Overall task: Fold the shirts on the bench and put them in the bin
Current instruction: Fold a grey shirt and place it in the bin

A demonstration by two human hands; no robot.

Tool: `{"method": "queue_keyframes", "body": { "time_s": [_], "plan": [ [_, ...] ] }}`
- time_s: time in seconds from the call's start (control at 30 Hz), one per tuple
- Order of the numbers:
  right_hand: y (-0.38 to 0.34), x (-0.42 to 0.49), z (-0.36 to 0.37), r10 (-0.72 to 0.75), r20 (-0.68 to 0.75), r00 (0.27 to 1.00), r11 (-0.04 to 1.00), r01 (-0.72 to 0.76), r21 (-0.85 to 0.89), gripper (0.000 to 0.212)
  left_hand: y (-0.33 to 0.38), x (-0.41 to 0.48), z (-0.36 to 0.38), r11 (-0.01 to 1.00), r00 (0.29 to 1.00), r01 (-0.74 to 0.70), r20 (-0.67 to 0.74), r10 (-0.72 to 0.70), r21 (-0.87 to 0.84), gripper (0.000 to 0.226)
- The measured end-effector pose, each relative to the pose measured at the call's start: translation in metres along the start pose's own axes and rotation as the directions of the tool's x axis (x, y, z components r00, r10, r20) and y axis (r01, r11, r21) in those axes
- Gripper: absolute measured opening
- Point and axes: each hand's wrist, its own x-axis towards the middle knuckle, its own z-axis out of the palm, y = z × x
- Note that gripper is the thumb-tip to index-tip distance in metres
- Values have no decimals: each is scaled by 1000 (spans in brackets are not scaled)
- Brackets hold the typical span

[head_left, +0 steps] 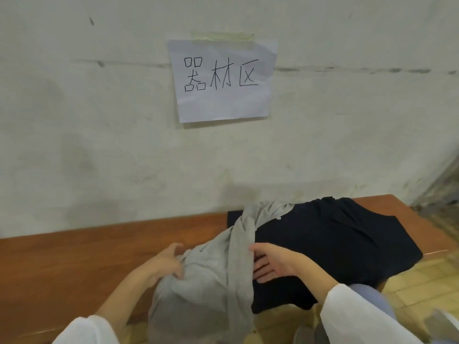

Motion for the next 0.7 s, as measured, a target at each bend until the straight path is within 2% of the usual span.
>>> {"method": "queue_keyframes", "body": {
  "time_s": [0.07,0.13,0.23,0.3,0.33,0.4,0.47,0.53,0.6,0.7],
  "plan": [
    [-2,8,3,-139,-216,966,988,150,37,55,4,9,6,999,999,-9,36,10,-46,93],
    [-8,17,7,-224,-332,917,961,264,83,56,14,23,17,972,1000,18,8,-17,-234,83],
    [-18,32,14,-237,-390,890,951,294,94,70,33,39,35,886,992,95,-34,-123,-455,55],
    [-27,40,21,-196,-389,900,940,286,188,82,45,45,42,827,983,155,-1,-185,-540,38],
    [-33,43,18,-141,-344,929,911,257,322,84,55,45,44,780,979,192,57,-197,-596,37],
    [-42,38,16,-86,-119,989,781,141,608,68,67,37,47,692,970,238,196,-141,-681,40],
    [-42,25,11,-169,61,984,689,73,721,58,76,29,52,663,955,226,297,-6,-714,34],
    [-39,14,2,-303,180,936,640,60,766,61,79,22,58,670,927,188,355,121,-718,27],
    [-37,7,-5,-383,215,898,644,92,760,61,74,23,60,663,911,168,372,178,-730,28],
    [-34,1,-15,-421,120,899,673,221,706,51,69,24,67,712,890,170,416,185,-681,43]
  ]
}}
